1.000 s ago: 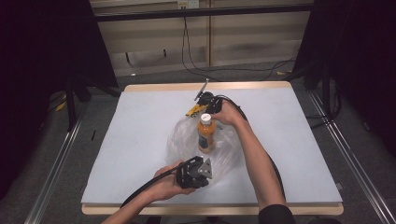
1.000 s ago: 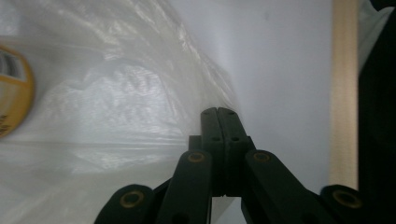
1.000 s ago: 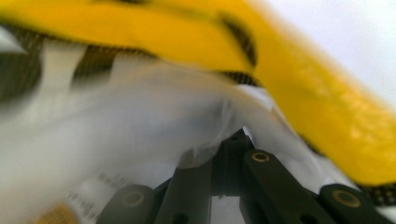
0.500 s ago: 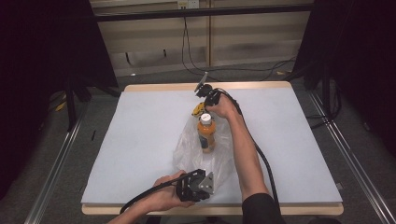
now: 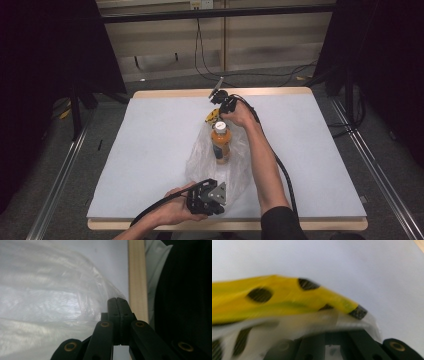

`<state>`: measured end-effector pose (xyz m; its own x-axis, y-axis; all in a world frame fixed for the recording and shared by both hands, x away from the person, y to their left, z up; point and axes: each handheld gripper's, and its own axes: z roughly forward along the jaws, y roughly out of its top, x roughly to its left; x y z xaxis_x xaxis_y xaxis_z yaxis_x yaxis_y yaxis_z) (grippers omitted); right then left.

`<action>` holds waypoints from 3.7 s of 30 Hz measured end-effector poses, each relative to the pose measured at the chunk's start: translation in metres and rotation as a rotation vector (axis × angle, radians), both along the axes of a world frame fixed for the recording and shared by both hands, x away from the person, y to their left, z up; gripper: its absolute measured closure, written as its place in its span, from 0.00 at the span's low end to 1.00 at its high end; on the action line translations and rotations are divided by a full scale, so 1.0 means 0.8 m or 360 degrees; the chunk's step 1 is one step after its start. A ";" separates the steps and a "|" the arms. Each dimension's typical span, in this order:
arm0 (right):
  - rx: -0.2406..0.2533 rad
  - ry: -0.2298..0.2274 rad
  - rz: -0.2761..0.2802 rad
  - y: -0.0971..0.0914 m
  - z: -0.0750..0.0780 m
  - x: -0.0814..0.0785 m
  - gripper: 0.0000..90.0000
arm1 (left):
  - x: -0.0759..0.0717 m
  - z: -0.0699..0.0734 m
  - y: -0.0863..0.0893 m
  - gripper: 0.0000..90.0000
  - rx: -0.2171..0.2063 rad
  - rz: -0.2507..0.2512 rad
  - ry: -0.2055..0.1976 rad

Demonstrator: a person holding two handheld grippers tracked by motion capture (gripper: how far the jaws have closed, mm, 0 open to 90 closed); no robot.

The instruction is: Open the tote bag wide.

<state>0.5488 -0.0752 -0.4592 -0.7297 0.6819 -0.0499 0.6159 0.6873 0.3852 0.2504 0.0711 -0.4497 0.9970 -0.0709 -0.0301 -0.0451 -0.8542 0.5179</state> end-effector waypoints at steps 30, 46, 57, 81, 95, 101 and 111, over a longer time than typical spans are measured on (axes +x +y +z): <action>0.0627 -0.0177 0.0290 -0.100 0.036 -0.185 1.00 | 0.130 0.008 0.051 1.00 -0.0262 0.0526 -0.0049; 0.0476 -0.0157 0.0174 -0.128 -0.020 -0.207 1.00 | 0.161 -0.028 0.132 1.00 -0.0245 0.0829 0.0003; 0.0440 -0.0170 0.0167 -0.142 -0.018 -0.224 1.00 | 0.146 -0.024 0.127 1.00 -0.0211 0.0777 -0.0013; 0.0947 -0.0522 -0.0013 -0.175 0.035 -0.265 1.00 | 0.111 0.018 0.162 0.95 -0.0775 0.0904 -0.0069; 0.1082 -0.0848 -0.0142 -0.190 0.050 -0.321 0.13 | 0.074 0.024 0.190 0.20 -0.0919 0.1068 -0.0291; 0.1119 -0.0866 -0.0191 -0.200 0.045 -0.344 0.03 | 0.062 0.020 0.204 0.10 -0.0963 0.1124 -0.0312; 0.1153 -0.0898 -0.0334 -0.234 0.038 -0.378 0.02 | 0.030 0.014 0.227 0.02 -0.1037 0.1248 -0.0296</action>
